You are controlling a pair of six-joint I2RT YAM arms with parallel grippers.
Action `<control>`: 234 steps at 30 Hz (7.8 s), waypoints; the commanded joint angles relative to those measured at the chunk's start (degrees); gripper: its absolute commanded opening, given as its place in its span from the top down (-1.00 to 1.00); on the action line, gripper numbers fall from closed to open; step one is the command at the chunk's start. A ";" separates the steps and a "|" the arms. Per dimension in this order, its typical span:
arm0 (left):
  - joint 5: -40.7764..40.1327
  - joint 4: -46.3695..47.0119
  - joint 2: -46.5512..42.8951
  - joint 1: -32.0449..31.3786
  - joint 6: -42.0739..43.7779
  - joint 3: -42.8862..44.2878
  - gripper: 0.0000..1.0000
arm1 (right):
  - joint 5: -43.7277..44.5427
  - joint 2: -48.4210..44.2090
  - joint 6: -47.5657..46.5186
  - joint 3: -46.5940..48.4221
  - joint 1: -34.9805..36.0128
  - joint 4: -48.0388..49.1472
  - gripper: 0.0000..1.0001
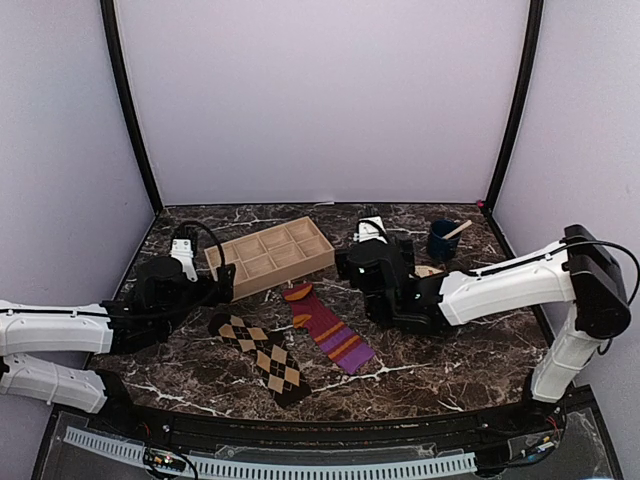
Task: Roll the socks
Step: Pick up the sock from the center of the board, then adjust the sock at the center of the board, then fold the sock at the center of the board.
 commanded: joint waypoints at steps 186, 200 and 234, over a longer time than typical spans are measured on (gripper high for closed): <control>12.95 -20.78 46.32 -4.15 11.74 43.58 -0.19 | -52.55 -14.27 33.27 -8.15 15.83 -49.67 1.00; 17.57 -19.29 39.02 -3.06 9.01 38.81 -0.29 | -50.77 -13.28 33.43 -2.73 16.98 -56.67 1.00; 20.29 -13.81 21.29 -6.62 -6.61 17.12 -0.16 | -41.40 9.07 7.70 30.89 4.89 -67.43 1.00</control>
